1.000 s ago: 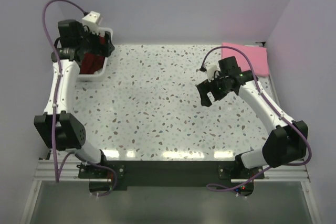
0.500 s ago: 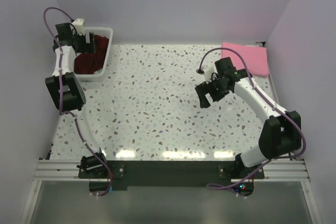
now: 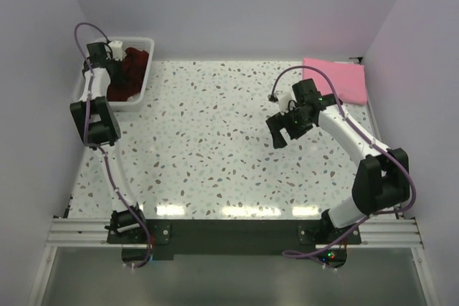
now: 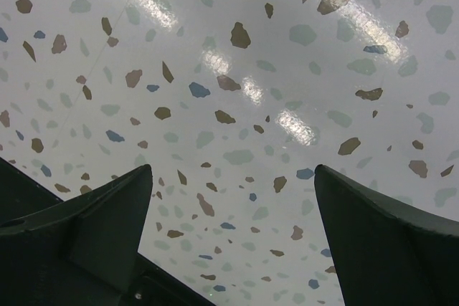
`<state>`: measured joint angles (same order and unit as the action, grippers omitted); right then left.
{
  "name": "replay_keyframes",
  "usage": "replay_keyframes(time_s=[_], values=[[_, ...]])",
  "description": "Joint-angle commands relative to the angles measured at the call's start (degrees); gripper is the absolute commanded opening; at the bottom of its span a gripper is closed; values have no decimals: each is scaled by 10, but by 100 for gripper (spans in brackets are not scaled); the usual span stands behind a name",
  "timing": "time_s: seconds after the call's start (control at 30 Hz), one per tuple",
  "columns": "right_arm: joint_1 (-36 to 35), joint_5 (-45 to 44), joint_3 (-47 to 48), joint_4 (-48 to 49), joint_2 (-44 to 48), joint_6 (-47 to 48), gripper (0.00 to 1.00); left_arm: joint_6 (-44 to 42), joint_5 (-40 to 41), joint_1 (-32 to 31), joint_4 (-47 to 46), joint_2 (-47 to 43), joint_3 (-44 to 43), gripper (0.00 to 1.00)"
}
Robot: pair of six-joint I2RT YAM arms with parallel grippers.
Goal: Fold and stack the t-shirts
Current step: Grab the tshirt from the pile, then move the tshirt to the center of the board
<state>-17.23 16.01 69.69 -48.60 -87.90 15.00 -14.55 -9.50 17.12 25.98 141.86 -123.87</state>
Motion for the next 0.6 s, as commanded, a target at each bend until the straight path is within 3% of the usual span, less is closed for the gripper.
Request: replay_keyframes(time_s=[0.0, 0.03, 0.2, 0.33, 0.57], values=[[0, -2, 19, 3, 7, -3, 99, -12, -13, 2, 28, -14, -57, 6], [0, -2, 17, 3, 11, -3, 98, -5, -22, 2, 25, -30, -64, 0], [0, -3, 10, 10, 26, -9, 99, 24, -109, -11, -28, -188, -73, 0], [0, -3, 10, 13, 29, -10, 99, 21, -112, -73, -33, -287, -73, 0], [4, -24, 13, 14, 40, -16, 99, 123, -178, -143, -84, -376, -74, 0]])
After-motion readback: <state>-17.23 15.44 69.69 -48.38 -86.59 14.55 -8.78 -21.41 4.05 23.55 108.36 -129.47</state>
